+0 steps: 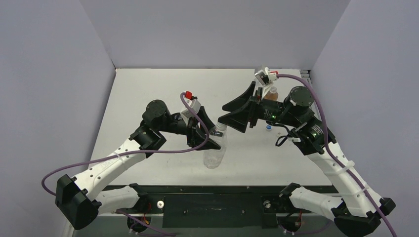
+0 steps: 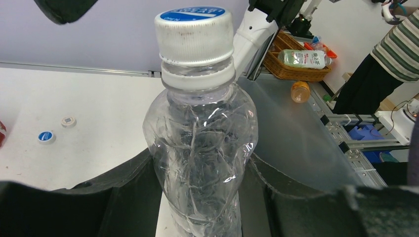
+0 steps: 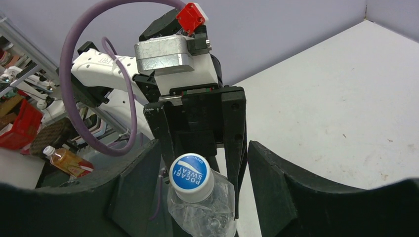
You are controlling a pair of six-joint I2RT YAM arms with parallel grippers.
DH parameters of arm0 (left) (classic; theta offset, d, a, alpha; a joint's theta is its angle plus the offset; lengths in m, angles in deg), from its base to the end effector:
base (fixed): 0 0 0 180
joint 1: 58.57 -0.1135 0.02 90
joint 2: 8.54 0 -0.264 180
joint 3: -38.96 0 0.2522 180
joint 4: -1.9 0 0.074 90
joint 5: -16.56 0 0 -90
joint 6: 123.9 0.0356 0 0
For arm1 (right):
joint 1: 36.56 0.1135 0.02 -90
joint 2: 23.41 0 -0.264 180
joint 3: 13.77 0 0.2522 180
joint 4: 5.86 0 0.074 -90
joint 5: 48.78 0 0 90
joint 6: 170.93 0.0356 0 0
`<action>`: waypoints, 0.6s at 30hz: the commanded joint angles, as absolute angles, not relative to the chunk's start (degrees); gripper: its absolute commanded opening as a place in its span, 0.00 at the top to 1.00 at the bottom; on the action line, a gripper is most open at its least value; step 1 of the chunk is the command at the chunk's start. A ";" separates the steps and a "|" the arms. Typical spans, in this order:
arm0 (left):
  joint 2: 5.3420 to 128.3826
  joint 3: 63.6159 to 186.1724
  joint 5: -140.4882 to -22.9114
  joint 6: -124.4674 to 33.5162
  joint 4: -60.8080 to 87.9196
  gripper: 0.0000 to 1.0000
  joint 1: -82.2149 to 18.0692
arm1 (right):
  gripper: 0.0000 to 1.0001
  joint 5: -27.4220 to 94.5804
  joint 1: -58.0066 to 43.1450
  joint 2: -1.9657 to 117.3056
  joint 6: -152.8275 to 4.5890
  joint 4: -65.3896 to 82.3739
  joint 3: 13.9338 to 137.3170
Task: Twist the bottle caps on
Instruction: Screw the bottle cap onto the plastic bottle.
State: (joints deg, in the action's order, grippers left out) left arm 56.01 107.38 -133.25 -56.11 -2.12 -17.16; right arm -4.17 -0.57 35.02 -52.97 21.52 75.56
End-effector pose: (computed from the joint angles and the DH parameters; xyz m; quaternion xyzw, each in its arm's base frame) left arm 0.1666 -0.1879 0.3815 0.4656 0.4987 -0.6228 0.3829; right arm 0.1445 0.1363 0.4740 -0.3246 0.6108 0.5801 0.4301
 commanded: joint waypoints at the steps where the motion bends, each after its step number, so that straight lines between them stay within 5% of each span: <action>1: 55.97 107.79 -134.93 -57.74 -6.96 1.00 -17.61 | 0.41 -6.99 -0.70 34.11 -52.88 17.90 74.62; 13: 56.69 107.67 -135.18 -59.23 -8.61 1.00 -17.85 | 0.55 -7.21 0.16 33.36 -54.15 18.53 73.92; 18: 57.04 107.43 -135.30 -60.29 -9.93 1.00 -18.09 | 0.52 -7.47 0.31 32.96 -54.42 18.45 73.47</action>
